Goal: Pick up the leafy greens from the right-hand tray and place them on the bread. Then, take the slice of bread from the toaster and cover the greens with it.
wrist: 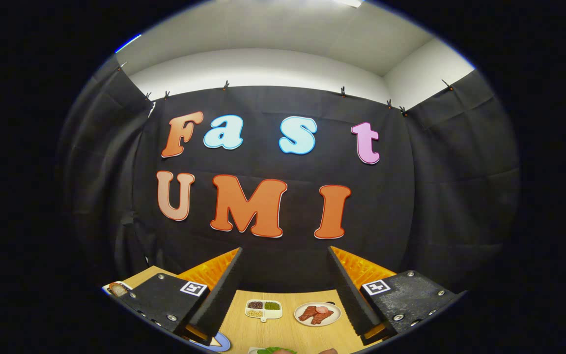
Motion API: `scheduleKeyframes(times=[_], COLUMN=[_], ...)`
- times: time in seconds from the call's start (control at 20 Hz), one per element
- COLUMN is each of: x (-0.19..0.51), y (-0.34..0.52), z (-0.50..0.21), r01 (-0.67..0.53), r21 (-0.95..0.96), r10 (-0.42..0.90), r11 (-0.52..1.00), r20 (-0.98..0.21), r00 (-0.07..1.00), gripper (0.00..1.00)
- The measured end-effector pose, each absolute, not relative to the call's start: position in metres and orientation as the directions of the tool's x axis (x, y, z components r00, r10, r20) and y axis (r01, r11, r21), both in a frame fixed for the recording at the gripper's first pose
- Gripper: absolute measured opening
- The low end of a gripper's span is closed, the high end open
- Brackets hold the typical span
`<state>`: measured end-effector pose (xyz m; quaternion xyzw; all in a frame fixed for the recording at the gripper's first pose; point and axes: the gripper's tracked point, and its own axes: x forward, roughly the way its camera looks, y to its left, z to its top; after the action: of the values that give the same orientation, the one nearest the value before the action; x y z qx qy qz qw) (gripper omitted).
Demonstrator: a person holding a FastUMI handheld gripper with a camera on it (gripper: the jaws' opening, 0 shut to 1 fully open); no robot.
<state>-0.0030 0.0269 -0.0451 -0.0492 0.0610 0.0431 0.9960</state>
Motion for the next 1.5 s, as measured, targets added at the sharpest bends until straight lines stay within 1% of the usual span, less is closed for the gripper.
scheduleKeyframes(times=[0.15,0.25,0.45,0.65,0.85,1.1,1.5], x=[-0.004,-0.006,-0.011,-0.019,-0.033,-0.051,-0.095], y=[0.031,0.027,0.023,0.021,0.018,0.014,0.007], z=[-0.089,-0.117,-0.157,-0.205,-0.257,-0.313,-0.399], r01=[-0.117,-0.112,-0.099,-0.103,-0.111,-0.123,-0.129], r21=[-0.039,-0.02,0.002,-0.006,-0.013,-0.028,-0.015], r10=[0.104,0.101,0.091,0.085,0.076,0.057,0.038], r11=[0.992,0.993,0.995,0.995,0.994,0.992,0.992], r20=[-0.235,-0.308,-0.408,-0.522,-0.648,-0.77,-0.915], r00=[0.966,0.946,0.908,0.848,0.758,0.636,0.401], gripper=[0.99,0.99,0.99,0.99,0.99,0.99,0.99])
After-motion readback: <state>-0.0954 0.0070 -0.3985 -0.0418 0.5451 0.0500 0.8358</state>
